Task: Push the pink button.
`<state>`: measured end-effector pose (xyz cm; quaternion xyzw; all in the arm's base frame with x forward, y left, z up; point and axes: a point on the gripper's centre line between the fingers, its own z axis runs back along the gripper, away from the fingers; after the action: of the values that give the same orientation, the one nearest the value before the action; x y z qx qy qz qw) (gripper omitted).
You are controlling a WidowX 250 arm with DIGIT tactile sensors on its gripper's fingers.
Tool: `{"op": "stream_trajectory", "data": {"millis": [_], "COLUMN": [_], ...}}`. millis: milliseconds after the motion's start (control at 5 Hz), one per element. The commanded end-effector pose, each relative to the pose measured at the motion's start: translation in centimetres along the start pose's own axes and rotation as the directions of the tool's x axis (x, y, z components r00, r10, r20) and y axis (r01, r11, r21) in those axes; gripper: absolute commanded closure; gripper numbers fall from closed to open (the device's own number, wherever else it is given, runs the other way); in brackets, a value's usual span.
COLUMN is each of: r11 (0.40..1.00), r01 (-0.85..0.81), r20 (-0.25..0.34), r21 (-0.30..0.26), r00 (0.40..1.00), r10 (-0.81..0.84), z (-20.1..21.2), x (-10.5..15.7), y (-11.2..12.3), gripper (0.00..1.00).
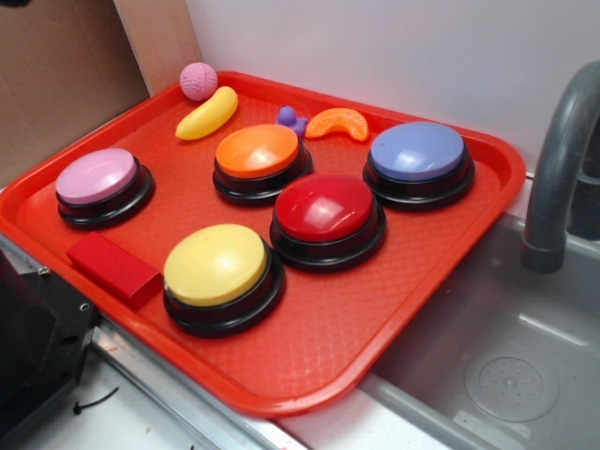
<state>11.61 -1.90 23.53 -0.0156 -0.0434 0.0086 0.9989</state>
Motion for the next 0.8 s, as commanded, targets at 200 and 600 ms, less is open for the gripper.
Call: {"op": "stream_trajectory", "data": {"millis": [200,600], "r11": [0.991,0.992], "r01": [-0.124,-0.117], "r20": [0.009,-0.063], "r21": [-0.057,0.05], "r00": [0.992,0.991], "r10": [0.125,0.12], "z": [-4.3,-11.4], "x": [1.1,3.4], "y": [5.1,9.1], "gripper": [0.0,0.0]}}
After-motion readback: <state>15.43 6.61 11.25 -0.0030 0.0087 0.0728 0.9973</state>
